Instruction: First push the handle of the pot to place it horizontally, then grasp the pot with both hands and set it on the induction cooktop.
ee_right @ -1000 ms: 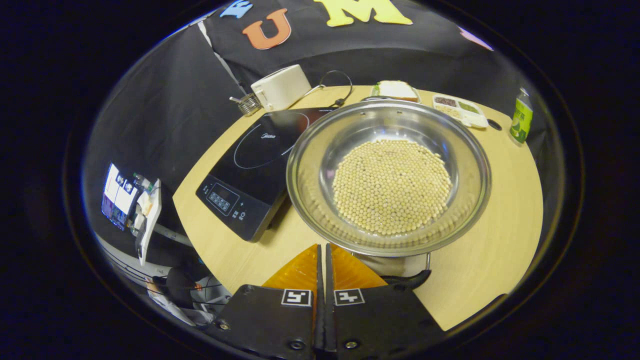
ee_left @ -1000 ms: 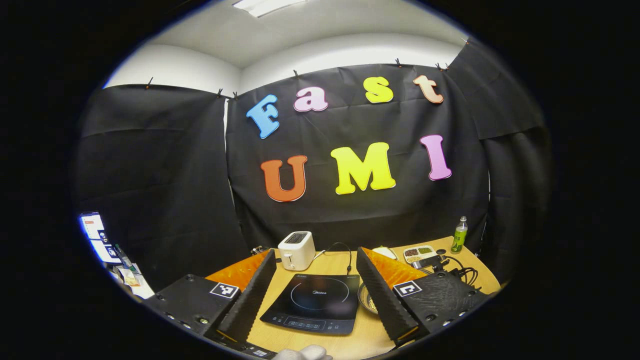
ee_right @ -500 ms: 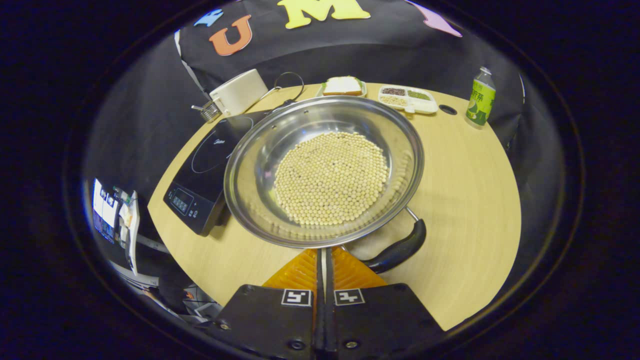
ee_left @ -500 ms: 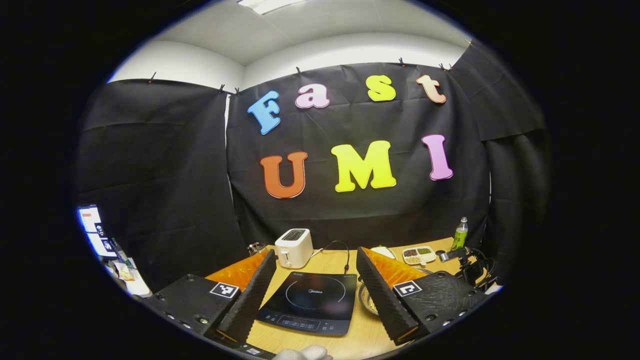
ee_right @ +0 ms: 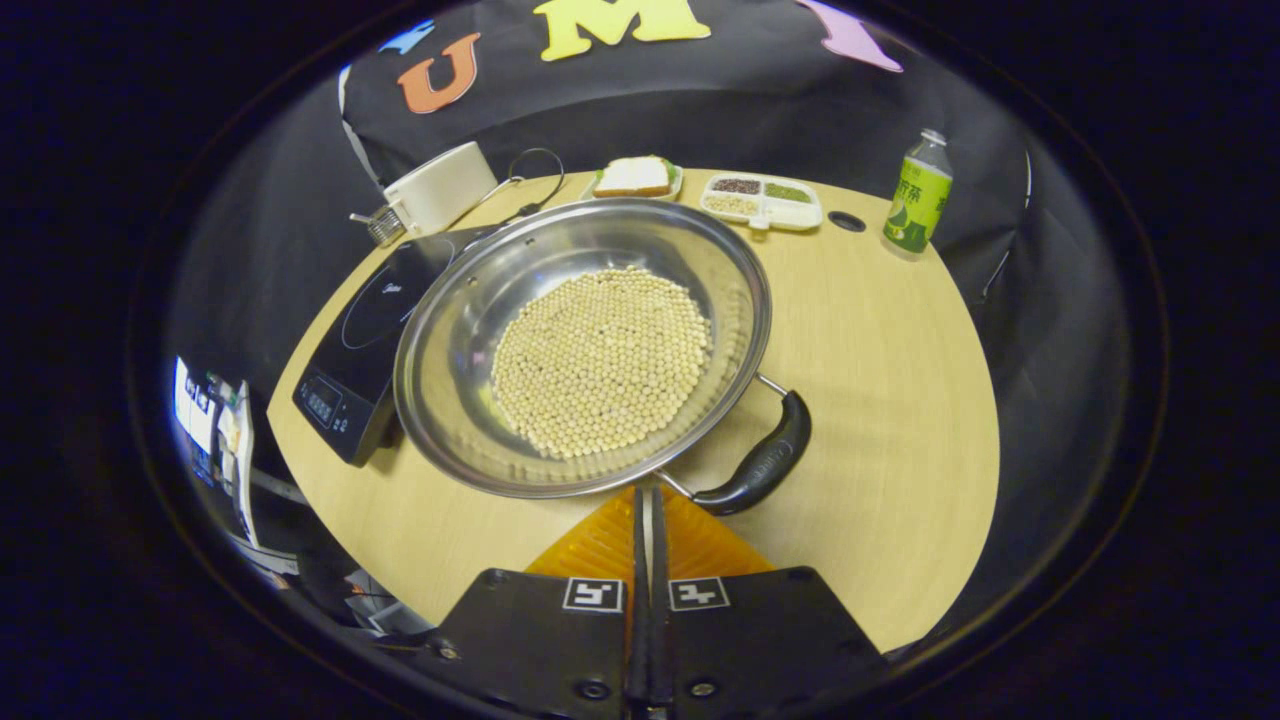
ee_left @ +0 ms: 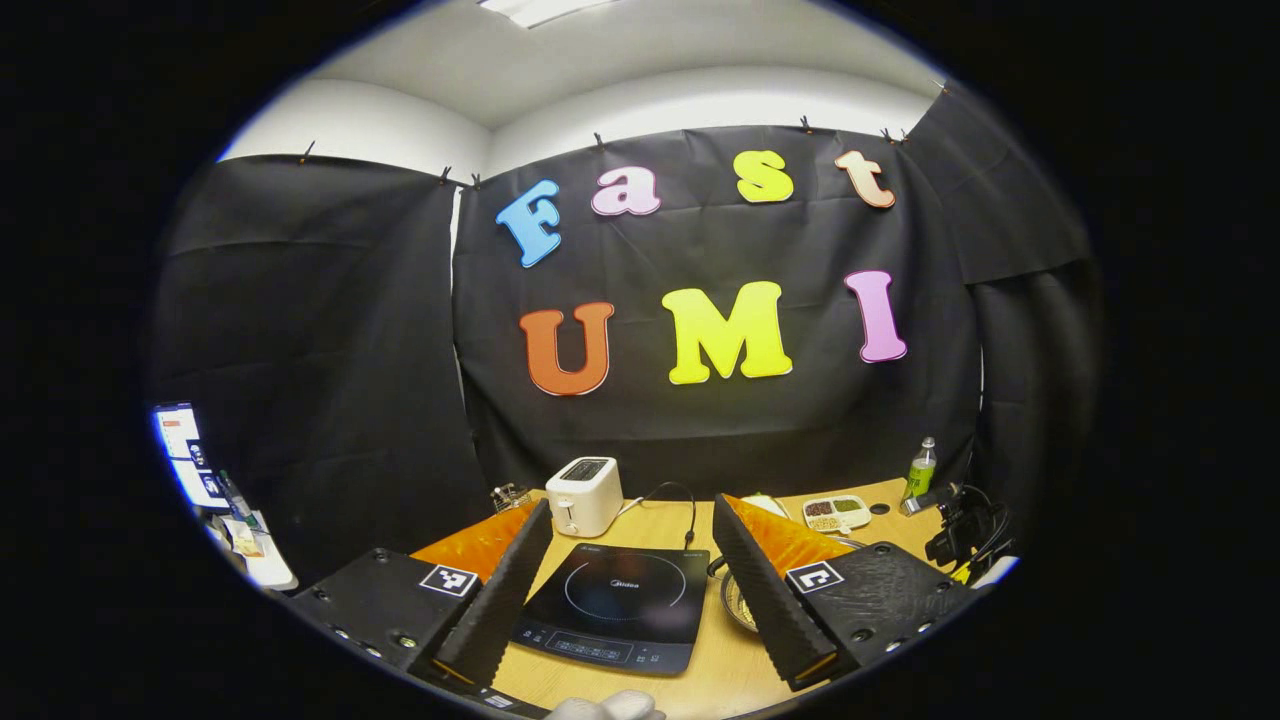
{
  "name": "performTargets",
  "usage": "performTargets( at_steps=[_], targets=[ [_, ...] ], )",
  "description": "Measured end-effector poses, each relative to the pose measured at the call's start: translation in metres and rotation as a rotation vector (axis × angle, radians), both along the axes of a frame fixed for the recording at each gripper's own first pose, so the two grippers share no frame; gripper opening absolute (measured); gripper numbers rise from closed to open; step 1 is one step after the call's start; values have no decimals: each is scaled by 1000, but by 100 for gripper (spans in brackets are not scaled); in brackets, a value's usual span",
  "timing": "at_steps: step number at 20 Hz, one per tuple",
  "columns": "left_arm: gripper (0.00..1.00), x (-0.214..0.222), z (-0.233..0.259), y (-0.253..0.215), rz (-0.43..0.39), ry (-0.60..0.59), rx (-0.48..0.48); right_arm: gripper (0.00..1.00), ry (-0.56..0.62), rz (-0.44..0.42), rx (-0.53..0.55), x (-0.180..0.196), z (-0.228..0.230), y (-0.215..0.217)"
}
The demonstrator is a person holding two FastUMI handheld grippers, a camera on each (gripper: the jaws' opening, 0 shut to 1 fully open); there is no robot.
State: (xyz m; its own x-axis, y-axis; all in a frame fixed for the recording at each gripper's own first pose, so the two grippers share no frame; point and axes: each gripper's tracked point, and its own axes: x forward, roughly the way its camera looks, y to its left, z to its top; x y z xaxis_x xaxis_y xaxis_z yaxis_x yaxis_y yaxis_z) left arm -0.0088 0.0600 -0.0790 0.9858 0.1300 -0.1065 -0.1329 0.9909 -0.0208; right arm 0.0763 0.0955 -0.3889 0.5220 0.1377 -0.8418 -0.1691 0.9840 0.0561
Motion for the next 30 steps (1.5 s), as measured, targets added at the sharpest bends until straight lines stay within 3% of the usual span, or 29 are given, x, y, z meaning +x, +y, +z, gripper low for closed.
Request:
performTargets(
  at_steps=[7,23,25,27,28,30],
  targets=[
    [96,2,-1,-2,-8,-3,-9,0,-19,-20,-35,6,4,-21],
    [96,-8,-7,10,7,14,-14,4,-89,-81,-113,40,19,-71],
    [96,-8,-7,10,4,15,-15,0,-95,-88,-125,46,18,-76],
    [96,-10,-6,10,2,17,-11,4,-95,-99,-141,49,17,-83],
    [96,-10,-6,10,1,17,-10,0,-96,-103,-138,50,18,-84],
    [96,-10,-6,10,1,20,-3,4,-100,-110,-129,53,18,-86]
  ],
)
